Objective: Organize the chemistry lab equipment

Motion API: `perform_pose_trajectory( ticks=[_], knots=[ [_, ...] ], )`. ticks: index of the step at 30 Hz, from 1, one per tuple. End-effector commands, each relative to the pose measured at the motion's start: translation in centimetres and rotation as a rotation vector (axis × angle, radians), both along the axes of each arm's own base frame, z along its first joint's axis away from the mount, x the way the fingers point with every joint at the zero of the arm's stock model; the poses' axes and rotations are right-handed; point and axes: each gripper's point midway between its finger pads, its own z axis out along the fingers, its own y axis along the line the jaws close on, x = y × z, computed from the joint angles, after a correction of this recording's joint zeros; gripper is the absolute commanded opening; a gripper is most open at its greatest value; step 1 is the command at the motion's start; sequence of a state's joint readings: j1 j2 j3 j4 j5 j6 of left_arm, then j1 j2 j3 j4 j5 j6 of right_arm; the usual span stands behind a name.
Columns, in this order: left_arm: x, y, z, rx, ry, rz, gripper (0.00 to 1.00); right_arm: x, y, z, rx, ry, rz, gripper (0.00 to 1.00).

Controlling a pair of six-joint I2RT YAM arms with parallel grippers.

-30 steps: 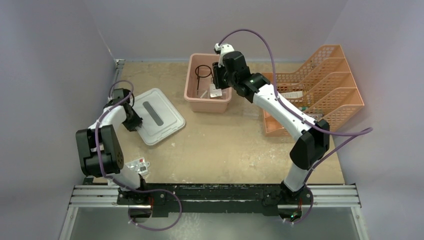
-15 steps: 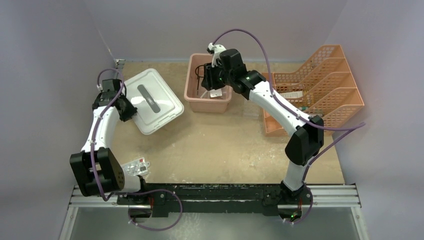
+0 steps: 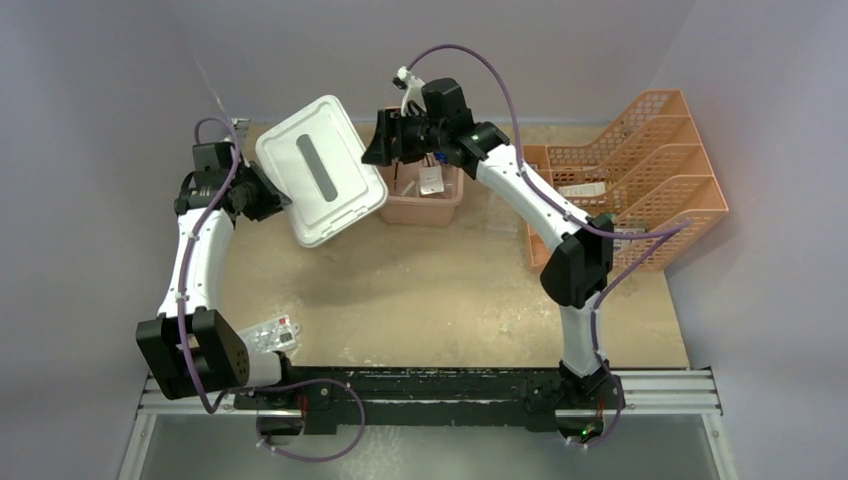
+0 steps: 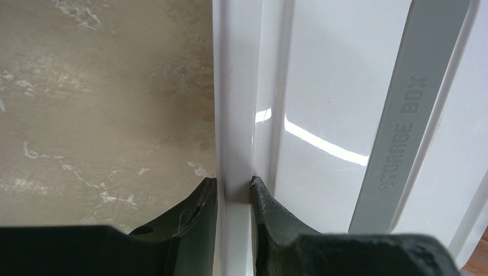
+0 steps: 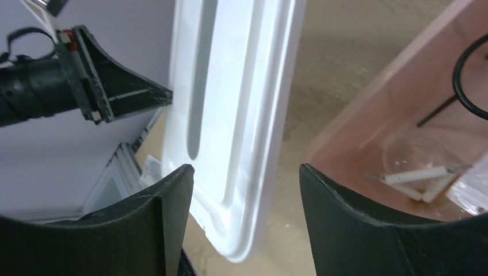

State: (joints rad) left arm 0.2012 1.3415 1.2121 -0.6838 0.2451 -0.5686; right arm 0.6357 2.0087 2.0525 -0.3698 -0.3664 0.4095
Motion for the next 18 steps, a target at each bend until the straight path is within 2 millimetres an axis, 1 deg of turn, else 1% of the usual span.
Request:
perform_pose_trajectory(
  ticks=[1, 5, 8, 10, 11, 13, 16, 18],
  knots=[
    [1.5, -2.4, 4.3, -0.040, -0.161, -0.098, 0.11, -0.3, 1.2, 3.5, 0.155, 0.095, 0.040, 0.71],
    [1.8, -3.2, 4.5, -0.044, -0.179, -0.131, 0.11, 0.7, 1.4, 2.6, 0.184, 0.180, 0.024, 0.71],
    [1.9, -3.8, 4.6, -0.047, -0.186, -0.159, 0.11, 0.8, 1.7, 3.1, 0.218, 0.192, 0.047, 0.70],
    [2.0, -4.2, 4.7, -0.044, -0.191, -0.178, 0.11, 0.6, 2.0, 3.7, 0.256, 0.204, 0.079, 0.67],
    [2.1, -4.4, 4.7, -0.043, -0.194, -0.187, 0.11, 0.5, 2.1, 3.9, 0.274, 0.214, 0.094, 0.63],
    [2.2, -4.5, 4.8, -0.035, -0.198, -0.196, 0.11, 0.3, 2.0, 4.5, 0.310, 0.227, 0.109, 0.52],
    [2.4, -4.3, 4.7, -0.025, -0.196, -0.193, 0.11, 0.2, 1.4, 5.0, 0.372, 0.222, 0.102, 0.36],
    [2.5, -4.3, 4.8, -0.030, -0.200, -0.188, 0.11, 0.2, 0.9, 6.4, 0.429, 0.194, 0.112, 0.27]
  ],
)
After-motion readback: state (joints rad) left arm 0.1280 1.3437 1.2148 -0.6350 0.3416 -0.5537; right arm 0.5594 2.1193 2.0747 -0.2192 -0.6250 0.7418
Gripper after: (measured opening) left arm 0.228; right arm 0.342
